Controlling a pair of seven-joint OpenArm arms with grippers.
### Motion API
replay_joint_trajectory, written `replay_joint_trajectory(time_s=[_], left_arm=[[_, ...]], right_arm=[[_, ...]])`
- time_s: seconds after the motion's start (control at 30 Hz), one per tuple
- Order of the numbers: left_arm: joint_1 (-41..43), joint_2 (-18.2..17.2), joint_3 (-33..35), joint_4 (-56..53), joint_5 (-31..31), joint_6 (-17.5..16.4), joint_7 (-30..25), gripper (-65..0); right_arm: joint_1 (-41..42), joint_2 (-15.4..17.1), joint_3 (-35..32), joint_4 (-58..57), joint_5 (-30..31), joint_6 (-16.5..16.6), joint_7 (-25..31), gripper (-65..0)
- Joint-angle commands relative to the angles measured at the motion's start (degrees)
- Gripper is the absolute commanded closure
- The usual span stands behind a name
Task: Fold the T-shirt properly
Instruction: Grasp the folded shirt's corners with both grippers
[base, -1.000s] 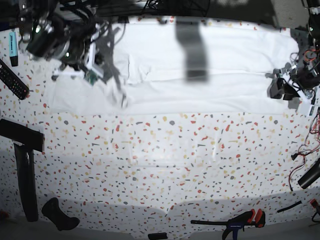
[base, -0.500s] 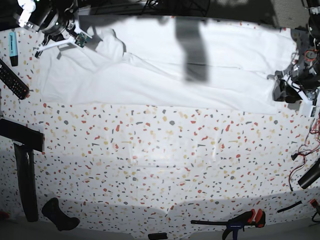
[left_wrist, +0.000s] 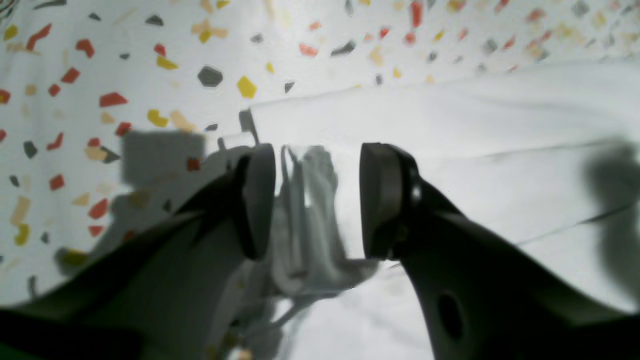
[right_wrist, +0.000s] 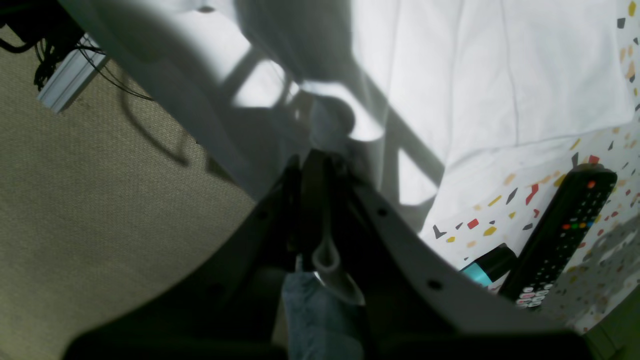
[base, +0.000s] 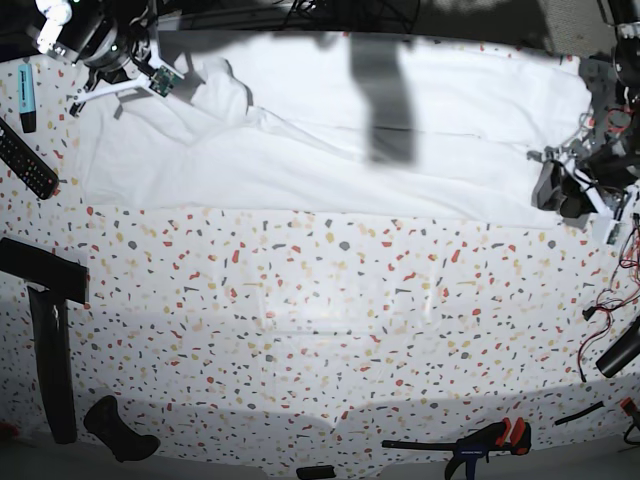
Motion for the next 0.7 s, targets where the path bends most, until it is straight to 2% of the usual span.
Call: replay_joint_trajectory(time_s=[0.0, 0.1, 0.2, 0.27, 0.67], left_arm=[[-0.6, -1.0, 0.8, 1.0, 0.1, -0.3, -1.0, -26.7], [-0.8, -1.0, 4.9, 1.0, 4.0, 0.2, -1.6, -26.7], [-1.2, -1.0, 8.1, 1.0, 9.0, 4.2, -4.2, -26.7], [-1.7, -1.0, 9.2, 1.0, 10.6, 5.4, -4.1, -26.7], [-3.0, -1.0, 9.3, 1.1, 9.9, 5.6, -4.0, -26.0]], right_arm=[[-0.2, 0.6, 0.4, 1.0, -0.1, -0.3, 0.2, 0.0], [-0.2, 0.6, 0.4, 1.0, -0.1, -0.3, 0.2, 0.0], [-0.2, 0.6, 0.4, 1.0, -0.1, -0.3, 0.2, 0.0], [-0.2, 0.6, 0.4, 1.0, -0.1, -0.3, 0.2, 0.0], [-0.2, 0.6, 0.4, 1.0, -0.1, -0.3, 0.1, 0.0]])
